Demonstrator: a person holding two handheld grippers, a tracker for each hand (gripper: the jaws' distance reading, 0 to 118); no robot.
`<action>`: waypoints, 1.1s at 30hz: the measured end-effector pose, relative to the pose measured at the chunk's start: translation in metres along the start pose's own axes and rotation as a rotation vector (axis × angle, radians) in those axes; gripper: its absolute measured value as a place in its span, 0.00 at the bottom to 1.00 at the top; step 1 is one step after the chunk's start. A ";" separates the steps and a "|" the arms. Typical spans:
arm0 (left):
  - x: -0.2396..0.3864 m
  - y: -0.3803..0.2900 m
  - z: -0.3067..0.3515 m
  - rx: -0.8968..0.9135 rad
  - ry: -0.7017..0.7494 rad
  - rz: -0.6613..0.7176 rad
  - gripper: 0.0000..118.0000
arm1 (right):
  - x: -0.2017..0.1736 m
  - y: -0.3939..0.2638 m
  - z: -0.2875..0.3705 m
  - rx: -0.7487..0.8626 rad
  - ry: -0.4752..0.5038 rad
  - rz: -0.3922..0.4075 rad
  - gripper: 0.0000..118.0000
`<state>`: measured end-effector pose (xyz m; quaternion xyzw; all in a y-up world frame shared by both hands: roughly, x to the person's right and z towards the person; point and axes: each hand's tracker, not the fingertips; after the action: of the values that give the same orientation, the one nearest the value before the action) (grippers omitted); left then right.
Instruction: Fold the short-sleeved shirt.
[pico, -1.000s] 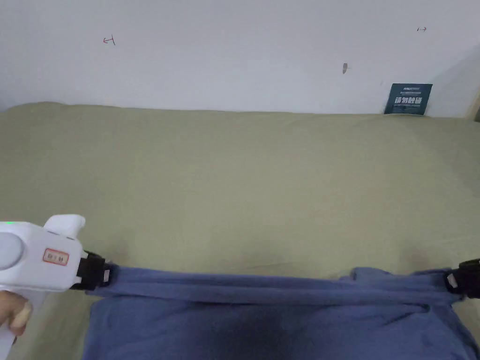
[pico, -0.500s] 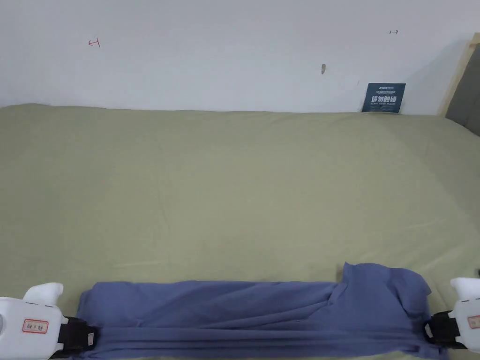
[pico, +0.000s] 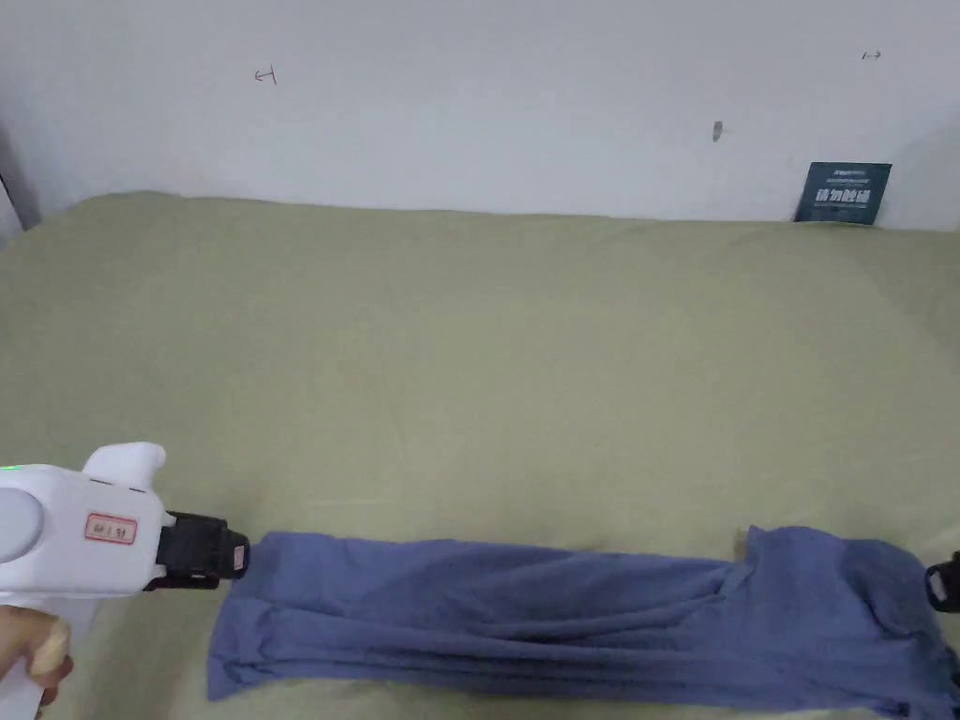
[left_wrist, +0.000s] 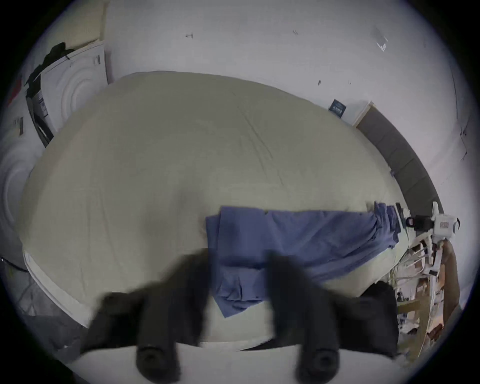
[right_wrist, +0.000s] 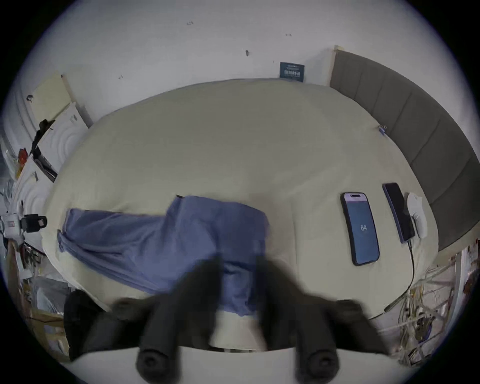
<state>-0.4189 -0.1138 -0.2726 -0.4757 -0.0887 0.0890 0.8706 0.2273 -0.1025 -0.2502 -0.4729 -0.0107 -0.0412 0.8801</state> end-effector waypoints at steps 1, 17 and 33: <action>-0.001 0.001 -0.001 0.003 0.007 0.009 0.00 | -0.006 0.002 -0.001 0.005 0.002 0.009 0.00; -0.090 -0.010 -0.051 -0.072 -0.485 0.241 0.00 | -0.052 -0.001 -0.012 -0.007 0.074 0.078 0.00; -0.086 -0.034 -0.090 -0.077 -0.685 0.423 0.83 | -0.075 -0.009 -0.020 -0.041 0.105 0.167 0.00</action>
<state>-0.4780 -0.2254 -0.2975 -0.4585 -0.2771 0.4164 0.7346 0.1511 -0.1195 -0.2582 -0.4875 0.0758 0.0076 0.8698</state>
